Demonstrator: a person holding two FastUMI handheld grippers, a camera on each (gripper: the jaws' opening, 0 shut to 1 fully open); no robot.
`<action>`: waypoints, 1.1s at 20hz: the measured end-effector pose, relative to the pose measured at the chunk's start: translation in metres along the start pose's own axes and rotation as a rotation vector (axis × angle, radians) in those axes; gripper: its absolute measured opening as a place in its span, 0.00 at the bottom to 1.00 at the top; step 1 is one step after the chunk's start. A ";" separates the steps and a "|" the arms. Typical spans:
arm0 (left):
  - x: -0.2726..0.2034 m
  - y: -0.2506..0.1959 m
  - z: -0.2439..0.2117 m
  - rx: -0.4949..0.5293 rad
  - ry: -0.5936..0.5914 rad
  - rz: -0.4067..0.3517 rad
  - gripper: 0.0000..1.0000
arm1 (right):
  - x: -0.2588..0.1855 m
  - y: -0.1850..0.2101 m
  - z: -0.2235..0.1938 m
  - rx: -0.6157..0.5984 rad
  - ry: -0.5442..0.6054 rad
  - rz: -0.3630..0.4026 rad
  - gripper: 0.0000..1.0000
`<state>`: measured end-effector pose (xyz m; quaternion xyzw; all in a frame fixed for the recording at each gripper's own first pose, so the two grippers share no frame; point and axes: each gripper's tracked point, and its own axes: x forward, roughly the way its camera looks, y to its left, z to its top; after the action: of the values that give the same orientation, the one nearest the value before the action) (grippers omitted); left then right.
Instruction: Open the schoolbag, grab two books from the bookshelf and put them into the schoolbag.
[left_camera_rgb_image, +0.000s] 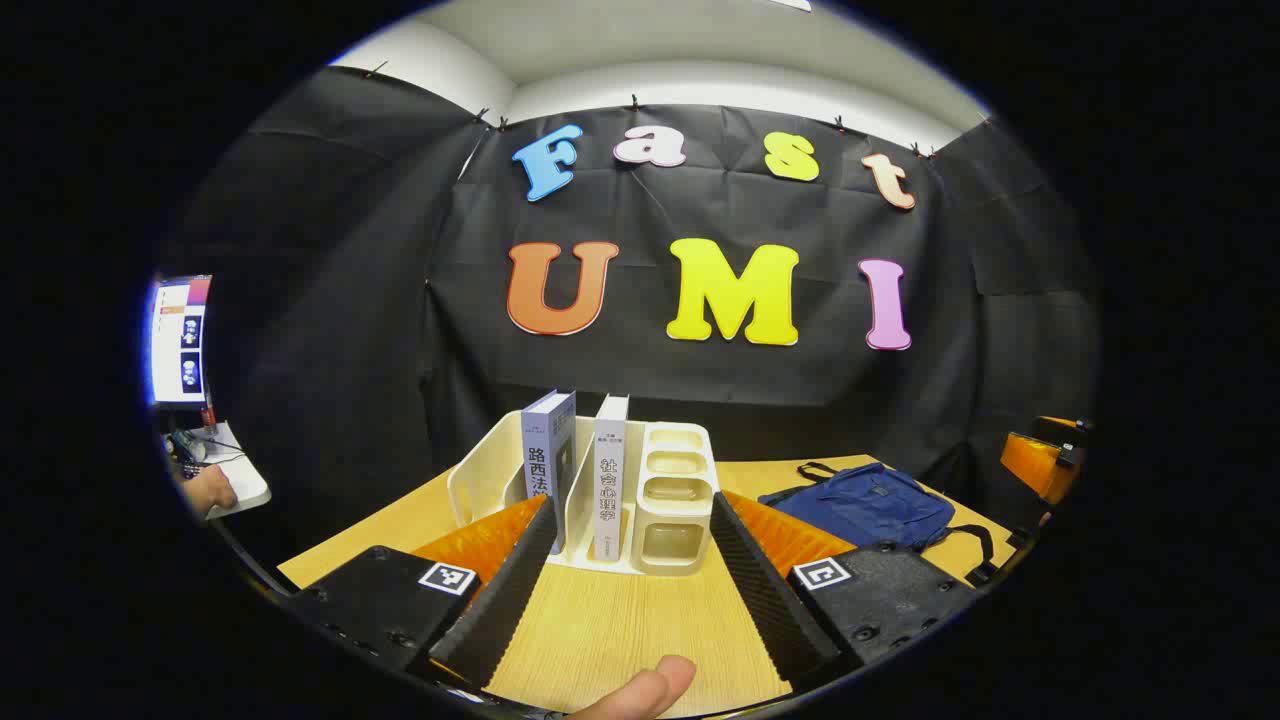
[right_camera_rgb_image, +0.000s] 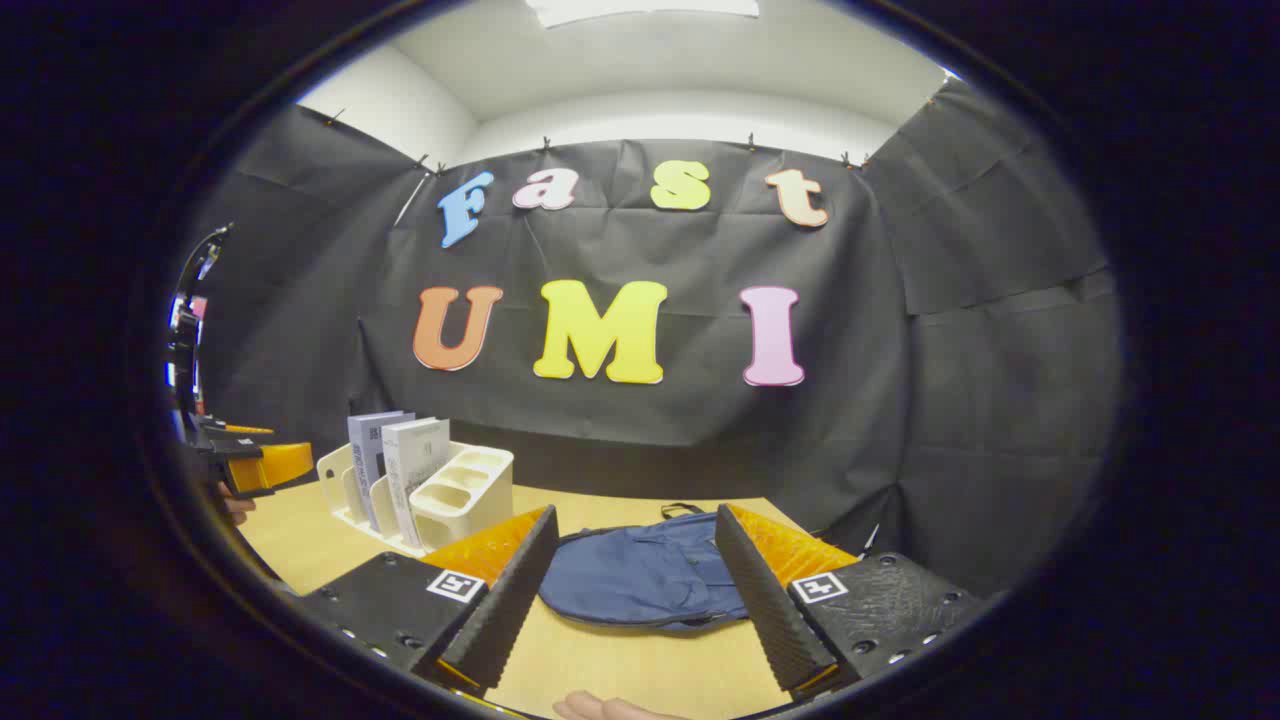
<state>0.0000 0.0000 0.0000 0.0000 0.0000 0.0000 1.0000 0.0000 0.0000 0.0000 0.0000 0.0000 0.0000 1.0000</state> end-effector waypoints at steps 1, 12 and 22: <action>0.001 0.001 0.000 -0.005 0.004 -0.005 0.99 | 0.000 0.004 -0.003 -0.006 0.006 0.010 0.98; -0.002 -0.001 -0.003 -0.018 0.028 -0.031 0.99 | 0.002 0.010 -0.010 0.001 0.007 0.011 0.95; -0.004 0.001 -0.005 -0.016 0.052 -0.010 0.99 | 0.038 0.033 -0.088 -0.287 0.158 0.018 0.98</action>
<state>-0.0038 0.0008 -0.0046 -0.0078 0.0259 -0.0048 0.9996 0.0383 0.0330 -0.0883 -0.1430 0.0785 0.0091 0.9866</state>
